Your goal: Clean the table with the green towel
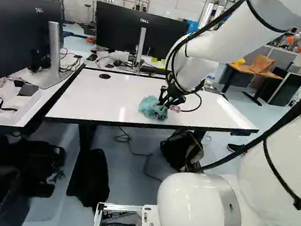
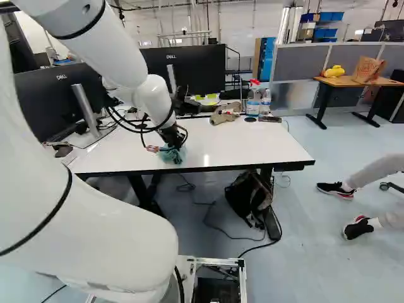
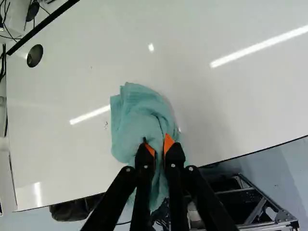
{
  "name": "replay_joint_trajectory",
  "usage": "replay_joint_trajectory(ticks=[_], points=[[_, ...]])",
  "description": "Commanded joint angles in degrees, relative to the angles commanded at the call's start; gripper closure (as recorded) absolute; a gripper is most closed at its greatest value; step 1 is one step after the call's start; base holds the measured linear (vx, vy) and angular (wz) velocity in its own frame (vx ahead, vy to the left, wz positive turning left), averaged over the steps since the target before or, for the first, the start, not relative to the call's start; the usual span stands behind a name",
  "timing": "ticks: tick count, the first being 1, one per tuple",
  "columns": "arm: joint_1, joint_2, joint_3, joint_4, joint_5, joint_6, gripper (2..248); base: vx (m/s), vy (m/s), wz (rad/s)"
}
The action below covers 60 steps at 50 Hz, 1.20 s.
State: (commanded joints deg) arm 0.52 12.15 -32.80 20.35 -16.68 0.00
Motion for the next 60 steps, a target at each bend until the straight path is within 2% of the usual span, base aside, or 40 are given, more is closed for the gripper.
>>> replay_joint_trajectory(ticks=[10, 19, 44, 60], points=[[0.12, 0.13, -0.27, 0.0, 0.0, 0.0, 209, 0.0, 0.0, 0.0], [1.27, -0.59, -2.16, 0.0, 0.0, 0.0, 209, 0.0, 0.0, 0.0], [6.83, 0.78, -4.81, 0.0, 0.0, 0.0, 209, 0.0, 0.0, 0.0], [10.56, -0.47, -5.93, 0.0, 0.0, 0.0, 209, 0.0, 0.0, 0.0]])
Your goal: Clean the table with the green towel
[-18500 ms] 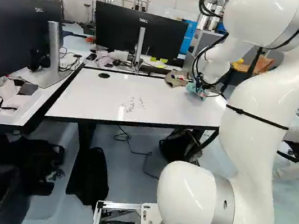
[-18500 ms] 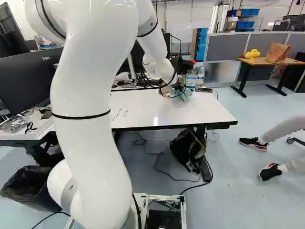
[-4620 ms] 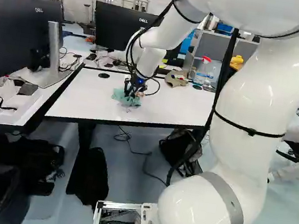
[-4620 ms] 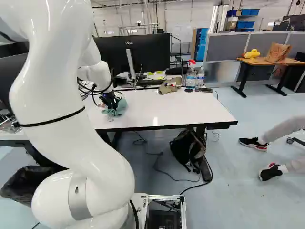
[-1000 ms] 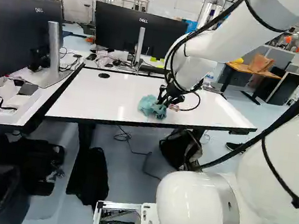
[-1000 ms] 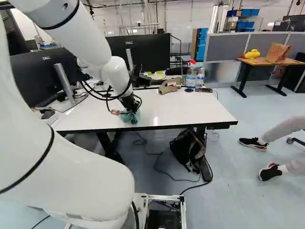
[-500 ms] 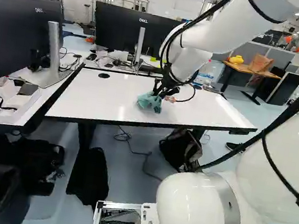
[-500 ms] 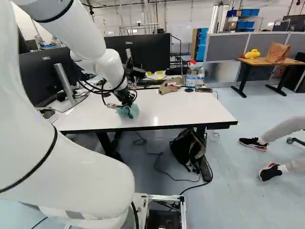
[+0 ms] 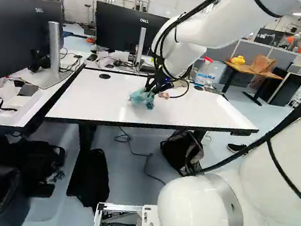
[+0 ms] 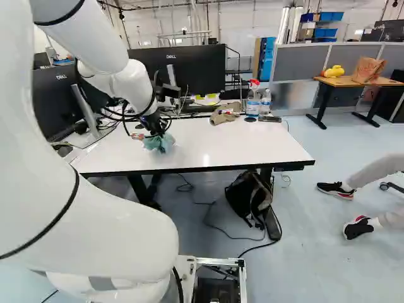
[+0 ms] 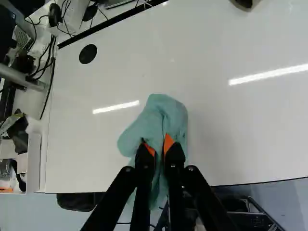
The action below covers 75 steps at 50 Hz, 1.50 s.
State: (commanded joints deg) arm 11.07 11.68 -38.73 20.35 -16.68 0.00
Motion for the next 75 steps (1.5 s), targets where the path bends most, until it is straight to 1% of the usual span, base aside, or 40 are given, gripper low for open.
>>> replay_joint_trajectory(ticks=[30, 36, 50, 75], points=[[6.69, -3.17, -2.88, 0.0, 0.0, 0.0, 209, 0.0, 0.0, 0.0], [7.74, -3.61, -3.29, 0.0, 0.0, 0.0, 209, 0.0, 0.0, 0.0], [7.89, -4.02, -3.31, 0.0, 0.0, 0.0, 209, 0.0, 0.0, 0.0], [7.89, -8.45, -3.84, 0.0, 0.0, 0.0, 209, 0.0, 0.0, 0.0]])
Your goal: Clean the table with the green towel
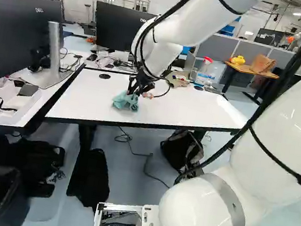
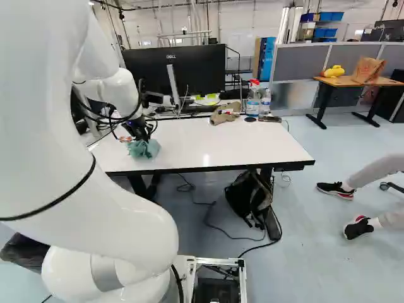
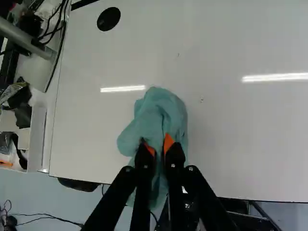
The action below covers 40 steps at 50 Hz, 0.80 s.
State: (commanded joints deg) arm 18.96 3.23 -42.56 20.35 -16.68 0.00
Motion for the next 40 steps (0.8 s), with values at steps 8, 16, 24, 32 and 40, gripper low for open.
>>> replay_joint_trajectory(ticks=[8, 16, 24, 32, 40], points=[[0.0, -1.57, -0.26, 0.0, 0.0, 0.0, 209, 0.0, 0.0, 0.0], [0.0, -3.18, -0.55, 0.0, 0.0, 0.0, 209, 0.0, 0.0, 0.0], [0.0, -4.81, -0.89, 0.0, 0.0, 0.0, 209, 0.0, 0.0, 0.0], [0.0, -6.48, -1.26, 0.0, 0.0, 0.0, 209, 0.0, 0.0, 0.0], [0.0, -6.69, -1.31, 0.0, 0.0, 0.0, 209, 0.0, 0.0, 0.0]])
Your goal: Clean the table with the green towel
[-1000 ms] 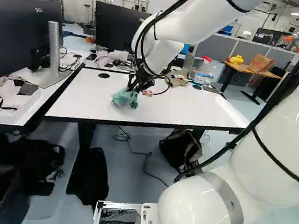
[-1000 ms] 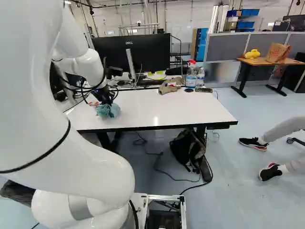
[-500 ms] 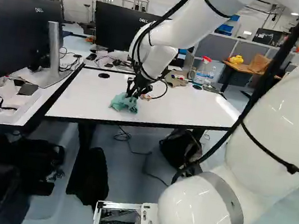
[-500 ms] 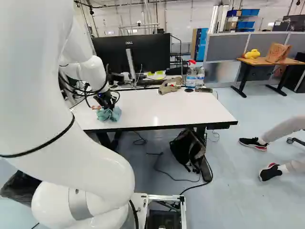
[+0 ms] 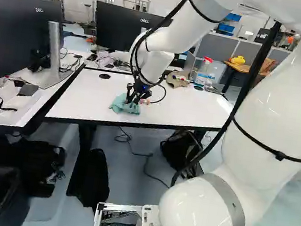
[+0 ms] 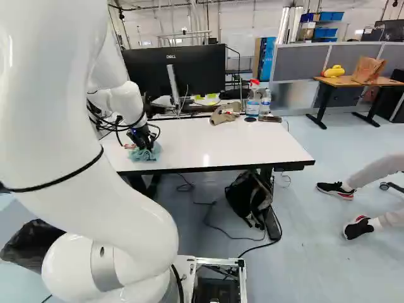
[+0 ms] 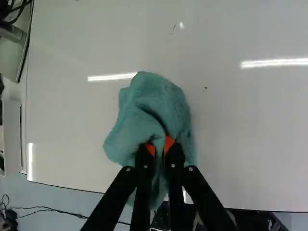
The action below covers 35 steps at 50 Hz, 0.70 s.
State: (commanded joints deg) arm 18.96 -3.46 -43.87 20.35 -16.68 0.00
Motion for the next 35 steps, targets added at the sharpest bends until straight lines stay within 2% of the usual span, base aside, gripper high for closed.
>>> replay_joint_trajectory(ticks=[24, 35], points=[[-0.05, 0.02, 0.02, 0.0, -1.77, 0.0, 209, 0.0, 0.0, 0.0], [-1.81, -0.21, -0.23, 0.0, -1.77, 0.0, 209, 0.0, 0.0, 0.0]])
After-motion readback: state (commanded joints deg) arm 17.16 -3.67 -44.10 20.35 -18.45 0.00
